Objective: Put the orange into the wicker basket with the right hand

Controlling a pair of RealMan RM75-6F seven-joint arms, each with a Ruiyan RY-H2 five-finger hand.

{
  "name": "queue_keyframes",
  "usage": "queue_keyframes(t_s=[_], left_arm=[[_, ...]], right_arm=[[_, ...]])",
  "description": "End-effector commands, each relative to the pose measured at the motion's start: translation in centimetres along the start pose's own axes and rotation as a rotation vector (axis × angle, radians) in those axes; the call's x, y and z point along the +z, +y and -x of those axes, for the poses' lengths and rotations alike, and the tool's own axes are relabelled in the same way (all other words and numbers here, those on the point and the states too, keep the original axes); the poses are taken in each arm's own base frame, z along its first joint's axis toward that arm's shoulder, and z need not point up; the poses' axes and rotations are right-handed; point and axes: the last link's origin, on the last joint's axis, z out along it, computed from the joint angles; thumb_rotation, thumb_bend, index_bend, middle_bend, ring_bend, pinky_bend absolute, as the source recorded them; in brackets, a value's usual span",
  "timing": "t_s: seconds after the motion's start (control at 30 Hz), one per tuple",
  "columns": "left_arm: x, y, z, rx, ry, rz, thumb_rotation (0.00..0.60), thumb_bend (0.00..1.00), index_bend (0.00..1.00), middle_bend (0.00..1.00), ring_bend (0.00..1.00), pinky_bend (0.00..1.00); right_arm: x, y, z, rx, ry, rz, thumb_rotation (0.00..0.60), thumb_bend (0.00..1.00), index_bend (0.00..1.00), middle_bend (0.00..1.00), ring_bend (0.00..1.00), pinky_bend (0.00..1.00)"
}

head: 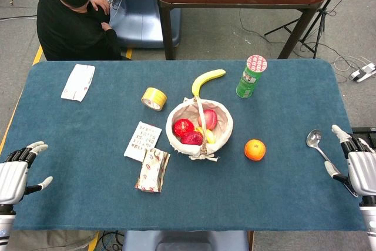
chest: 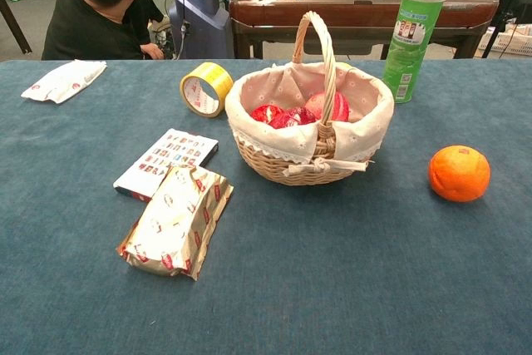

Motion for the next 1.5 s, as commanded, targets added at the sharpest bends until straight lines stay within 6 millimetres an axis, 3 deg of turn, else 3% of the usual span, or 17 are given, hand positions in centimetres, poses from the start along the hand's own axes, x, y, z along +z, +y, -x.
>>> queue_keyframes(t_s=[0.03,0.43,0.73,1.03,1.5], left_arm=[[0.0,0.0,0.0,0.001,-0.002,0.001,0.600,0.17,0.29,0.22,0.24,0.23],[0.0,0.0,0.1,0.000,-0.002,0.000,0.600,0.17,0.29,0.22,0.24,0.23],[-0.2,0.0,0.1,-0.002,0.001,0.001,0.600,0.17,0.29,0.22,0.24,0.23],[-0.8,-0.5,-0.1,-0.003,0.004,-0.018,0.600,0.17,0.29,0.22,0.24,0.23],[-1.6,-1.2,-0.3,-0.002,0.011,-0.048,0.600,0.17,0.29,0.22,0.24,0.23]], right_arm=[[0.0,0.0,0.0,-0.002,-0.004,-0.002,0.600,0.29,0.05,0.18,0.15,0.34],[0.4,-0.7,0.1,-0.009,-0.035,-0.025,0.600,0.29,0.05,0.18,0.15,0.34],[2.1,-3.9,1.5,-0.025,-0.112,-0.134,0.600,0.25,0.05,0.18,0.15,0.34],[4.1,-7.2,5.0,-0.082,-0.284,-0.214,0.600,0.09,0.05,0.14,0.15,0.34],[7.6,-10.4,9.9,-0.126,-0.375,-0.293,0.600,0.11,0.05,0.14,0.15,0.34]])
